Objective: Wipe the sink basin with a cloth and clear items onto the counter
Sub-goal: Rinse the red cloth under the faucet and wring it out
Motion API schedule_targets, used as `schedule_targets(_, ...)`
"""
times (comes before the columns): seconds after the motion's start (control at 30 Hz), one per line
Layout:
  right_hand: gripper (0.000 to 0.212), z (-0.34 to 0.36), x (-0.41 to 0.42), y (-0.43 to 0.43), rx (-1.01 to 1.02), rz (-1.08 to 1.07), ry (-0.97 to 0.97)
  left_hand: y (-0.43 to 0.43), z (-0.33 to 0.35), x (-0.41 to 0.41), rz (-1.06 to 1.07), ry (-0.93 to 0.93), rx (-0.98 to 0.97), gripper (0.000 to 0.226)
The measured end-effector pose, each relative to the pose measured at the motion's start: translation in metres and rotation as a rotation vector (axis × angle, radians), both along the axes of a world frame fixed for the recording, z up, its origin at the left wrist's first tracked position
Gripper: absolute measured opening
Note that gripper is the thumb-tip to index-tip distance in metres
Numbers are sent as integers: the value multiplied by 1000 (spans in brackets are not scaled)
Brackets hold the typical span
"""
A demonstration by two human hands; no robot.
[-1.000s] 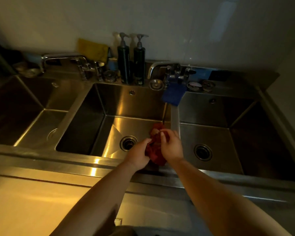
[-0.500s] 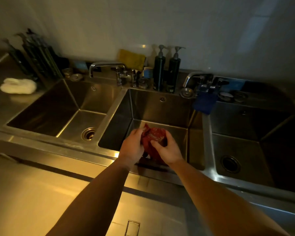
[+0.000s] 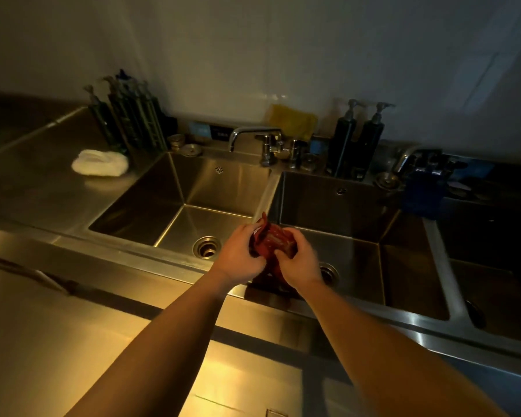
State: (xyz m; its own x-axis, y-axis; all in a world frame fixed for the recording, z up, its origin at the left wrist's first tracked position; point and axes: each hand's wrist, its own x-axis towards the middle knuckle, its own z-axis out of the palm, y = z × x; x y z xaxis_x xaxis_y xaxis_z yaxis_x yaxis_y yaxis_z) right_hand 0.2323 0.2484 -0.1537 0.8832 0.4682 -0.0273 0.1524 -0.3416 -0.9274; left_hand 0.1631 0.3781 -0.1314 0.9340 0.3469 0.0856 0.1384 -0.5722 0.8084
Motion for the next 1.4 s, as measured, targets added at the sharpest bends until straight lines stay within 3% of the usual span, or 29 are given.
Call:
schedule_targets(0.1,36,7,-13,32,11,0,-1,28,2,-11,42,-25,-99,37)
schedule_targets(0.57,40,11,-32,159,17,69,-16,143,2,-34,194,-34,228,51)
schedule_targets(1.0,44,0,20,281,75,125,47,260,-5,2,216,15,344,47)
schedule_targets(1.17,45,-1,25,304,83,158,68,289,-5,1,186,13,374,43)
schedule_targets(1.4,45,7,28,333,94,192,59,333,5,-8,61,-133,307,42)
